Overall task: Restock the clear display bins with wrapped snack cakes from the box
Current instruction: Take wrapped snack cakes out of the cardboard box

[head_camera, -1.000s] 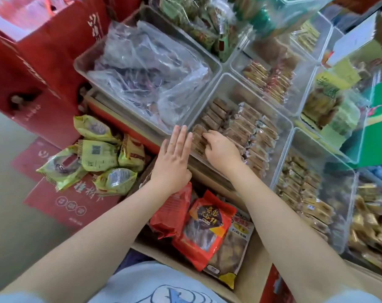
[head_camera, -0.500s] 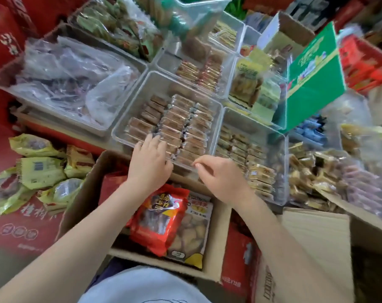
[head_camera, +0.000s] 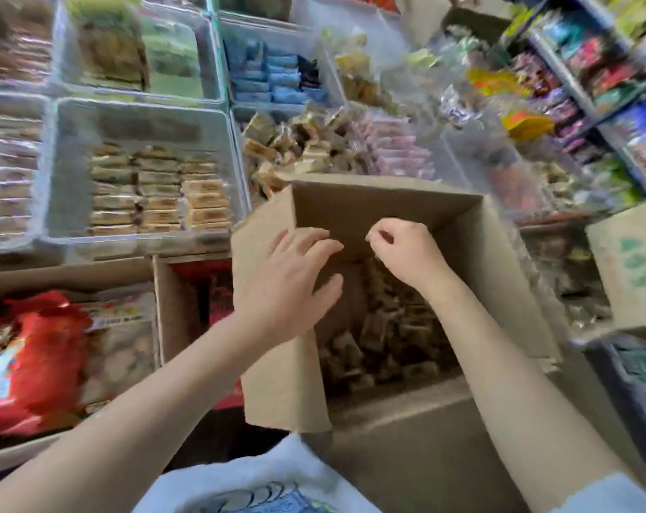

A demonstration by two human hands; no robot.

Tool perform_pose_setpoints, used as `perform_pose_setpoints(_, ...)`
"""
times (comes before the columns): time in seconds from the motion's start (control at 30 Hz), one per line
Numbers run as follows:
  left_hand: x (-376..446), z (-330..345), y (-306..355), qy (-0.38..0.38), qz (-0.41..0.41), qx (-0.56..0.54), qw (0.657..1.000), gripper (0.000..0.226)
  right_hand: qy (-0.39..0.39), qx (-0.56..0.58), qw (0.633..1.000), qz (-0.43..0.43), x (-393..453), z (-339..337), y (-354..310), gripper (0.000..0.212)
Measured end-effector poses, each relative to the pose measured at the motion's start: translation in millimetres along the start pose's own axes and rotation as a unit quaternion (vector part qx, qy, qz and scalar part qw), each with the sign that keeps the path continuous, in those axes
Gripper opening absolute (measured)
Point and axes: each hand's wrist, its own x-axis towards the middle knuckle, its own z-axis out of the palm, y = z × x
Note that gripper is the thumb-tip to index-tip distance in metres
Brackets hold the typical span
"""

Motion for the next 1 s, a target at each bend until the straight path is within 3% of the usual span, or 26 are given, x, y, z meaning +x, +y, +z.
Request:
perform_pose_setpoints(0.07,13.2,17.2,9.3,-0.001,-0.017,0.051,0.999,0.044,-0.008,-0.042,0.998,0.042,19.6,8.9,40.6,0.024)
perform_pose_setpoints(0.17,19.1,31.2,10.0,0.003,-0.031,0.089,0.996,0.039,-0.046,-0.122,0.982,0.138,48.3,26.8,86.4,0.051)
perform_pose_setpoints(0.27,19.4,31.4,8.3,-0.001,-0.033,0.097,0.995,0.049,-0.097,-0.141,0.964,0.202,68.4,47.2,115.5,0.063)
perform_pose_setpoints(0.43,22.0,33.0,11.3,0.002,-0.042,0.089,0.995,0.057,-0.049,-0.254,0.955,0.146,80.1,75.0,144.5,0.042)
perform_pose_setpoints(0.53,23.4,35.7,9.3,0.012,-0.042,0.091,0.995,0.054,-0.072,-0.237,0.962,0.117,85.0,71.8,140.6,0.036)
perform_pose_setpoints(0.6,23.5,36.8,7.1,0.018,-0.04,0.09,0.995,0.051,-0.097,-0.162,0.974,0.123,87.3,61.5,128.4,0.032)
perform_pose_setpoints(0.7,24.2,37.6,5.2,0.023,-0.037,0.079,0.996,0.048,-0.147,0.092,0.979,0.105,79.3,40.3,105.7,0.039)
perform_pose_setpoints(0.77,23.4,37.4,5.2,0.027,-0.035,0.071,0.996,0.052,-0.198,0.292,0.933,0.073,61.3,24.1,83.9,0.041)
perform_pose_setpoints(0.83,21.6,34.5,5.6,0.03,-0.042,0.032,0.998,0.063,-0.239,0.423,0.873,0.039,40.9,7.7,61.2,0.04)
perform_pose_setpoints(0.9,19.6,24.8,6.3,0.019,-0.072,-0.094,0.993,0.068,-0.269,0.479,0.836,0.0,24.4,-6.2,37.7,0.038)
perform_pose_setpoints(1.0,16.5,-0.1,5.9,0.024,-0.124,-0.328,0.936,0.068,-0.292,0.536,0.792,-0.024,9.8,-17.7,4.2,0.038)
